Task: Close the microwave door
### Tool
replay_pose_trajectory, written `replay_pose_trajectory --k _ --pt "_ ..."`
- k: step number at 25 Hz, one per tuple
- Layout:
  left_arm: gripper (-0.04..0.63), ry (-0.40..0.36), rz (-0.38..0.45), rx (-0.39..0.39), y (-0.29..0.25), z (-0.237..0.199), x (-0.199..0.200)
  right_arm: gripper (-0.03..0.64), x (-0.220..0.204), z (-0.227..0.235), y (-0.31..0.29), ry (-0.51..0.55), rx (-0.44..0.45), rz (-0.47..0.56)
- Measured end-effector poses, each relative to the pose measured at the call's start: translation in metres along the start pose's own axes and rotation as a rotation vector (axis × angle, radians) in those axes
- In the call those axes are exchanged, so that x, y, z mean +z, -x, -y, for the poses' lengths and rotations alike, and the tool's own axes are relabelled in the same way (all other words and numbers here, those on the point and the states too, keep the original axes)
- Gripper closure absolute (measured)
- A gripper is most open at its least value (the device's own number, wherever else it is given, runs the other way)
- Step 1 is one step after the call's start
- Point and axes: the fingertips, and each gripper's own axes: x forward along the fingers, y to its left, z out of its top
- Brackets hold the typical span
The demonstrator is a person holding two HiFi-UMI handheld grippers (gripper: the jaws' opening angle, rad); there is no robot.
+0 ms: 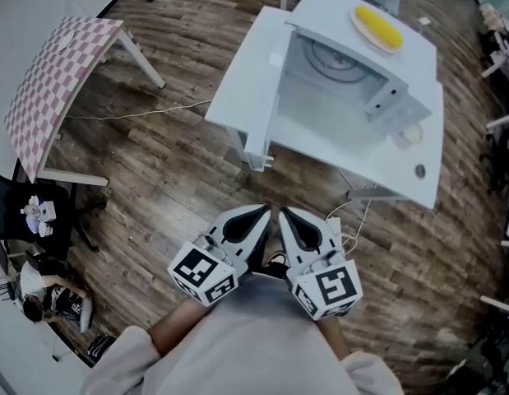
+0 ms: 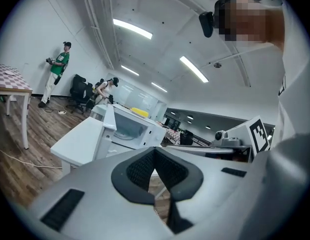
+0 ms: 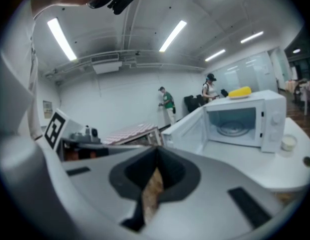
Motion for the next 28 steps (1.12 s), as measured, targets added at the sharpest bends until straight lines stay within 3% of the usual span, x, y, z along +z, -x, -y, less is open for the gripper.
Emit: replay_pose_trajectory --k 6,16,23,28 --pt "0.575 0.018 0.009 0.016 -0.013 -0.031 0.019 0.595 0.025 0.019 -0.035 0.024 0.009 0.014" --pt "0.575 -0.014 0.034 -0.038 -0.024 -0.062 0.066 0.595 0.058 0.029 -0.075 0.041 -0.005 0.029" --pt "0.575 -0.029 0.053 -0.080 -0.028 -0.081 0.083 0.595 0.072 0.038 -0.090 0.045 -0.055 0.065" --pt "0.575 -0.039 0.053 -0.063 -0.022 -0.095 0.085 0.595 0.072 0.041 -0.091 0.038 -0.078 0.069"
